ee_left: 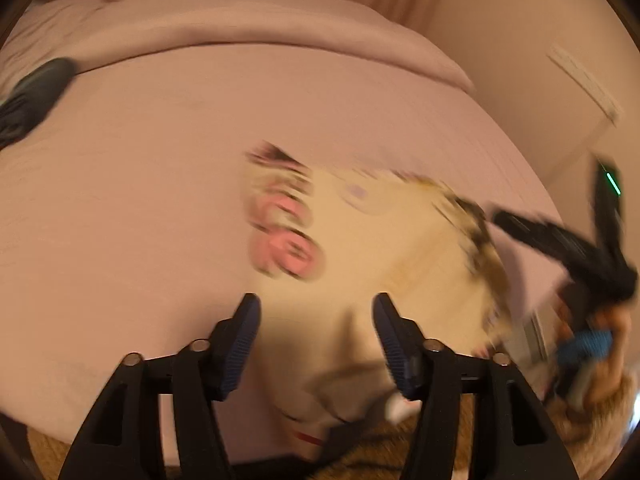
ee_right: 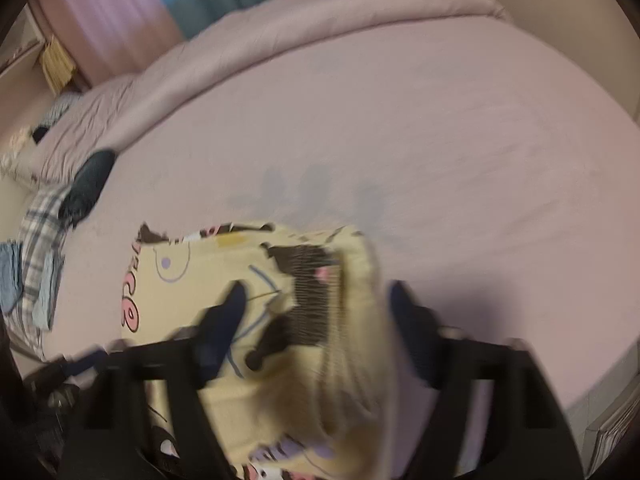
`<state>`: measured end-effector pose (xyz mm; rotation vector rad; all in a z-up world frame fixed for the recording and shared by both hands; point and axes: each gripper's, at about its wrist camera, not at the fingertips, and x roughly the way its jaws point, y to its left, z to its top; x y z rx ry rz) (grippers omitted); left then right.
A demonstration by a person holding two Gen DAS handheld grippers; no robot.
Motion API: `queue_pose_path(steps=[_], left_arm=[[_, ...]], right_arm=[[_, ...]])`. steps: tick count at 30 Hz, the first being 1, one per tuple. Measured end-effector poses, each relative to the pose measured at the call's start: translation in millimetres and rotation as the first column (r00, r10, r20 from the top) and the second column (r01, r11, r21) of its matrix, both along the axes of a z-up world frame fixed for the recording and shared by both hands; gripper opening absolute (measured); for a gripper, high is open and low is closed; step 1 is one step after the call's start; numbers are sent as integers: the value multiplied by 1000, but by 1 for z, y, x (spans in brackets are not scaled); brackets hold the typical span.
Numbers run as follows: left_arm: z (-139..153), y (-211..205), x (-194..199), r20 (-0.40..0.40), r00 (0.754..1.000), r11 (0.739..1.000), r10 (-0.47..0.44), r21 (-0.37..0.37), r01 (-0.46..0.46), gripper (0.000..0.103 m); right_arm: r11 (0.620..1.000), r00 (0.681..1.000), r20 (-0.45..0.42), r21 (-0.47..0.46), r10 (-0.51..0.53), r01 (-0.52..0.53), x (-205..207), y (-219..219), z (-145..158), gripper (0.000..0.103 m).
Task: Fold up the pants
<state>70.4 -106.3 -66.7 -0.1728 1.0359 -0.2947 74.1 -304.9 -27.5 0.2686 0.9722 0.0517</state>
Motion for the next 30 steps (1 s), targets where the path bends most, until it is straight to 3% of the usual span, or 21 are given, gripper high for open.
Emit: queue_pose_path(steps=[3, 8, 12, 16, 18, 20, 21, 22, 24, 30], left_arm=[[-15, 26, 19, -69, 994, 997, 80, -18, -81, 69], [-47, 29, 34, -194, 979, 996, 57, -55, -69, 69], [-50, 15, 32, -161, 986, 999, 33, -25, -38, 69], [-48, -2, 32, -170, 985, 995, -34, -96, 17, 69], [-51, -10, 33, -161, 986, 998, -32, -63, 22, 67], [-50, -14, 31, -144, 989, 998, -19, -58, 10, 47], [-49, -15, 30, -143, 989, 997, -25, -74, 15, 30], [-46, -17, 28, -136, 990, 996, -31, -81, 20, 16], [-37, -20, 24, -99, 994, 998, -35, -48, 30, 15], [11, 3, 19, 24, 1000, 996, -4, -84, 6, 14]], right_arm=[[999, 1000, -9, 45, -9, 10, -15, -21, 4, 82], [987, 995, -96, 160, 11, 4, -26, -36, -24, 82], [979, 993, -115, 203, 27, -3, -27, -26, -36, 83], [967, 993, -98, 251, 68, -42, -24, -14, -36, 82], [972, 990, -104, 223, 98, -72, -18, 1, -39, 81], [985, 991, -92, 153, 99, -84, -19, 11, -43, 77], [989, 993, -84, 128, 88, -77, -19, 15, -44, 68], [993, 995, -75, 97, 72, -64, -19, 17, -44, 52], [994, 996, -57, 86, 68, -63, -19, 22, -41, 27], [988, 994, 67, 121, 85, -93, -19, 31, 6, 23]])
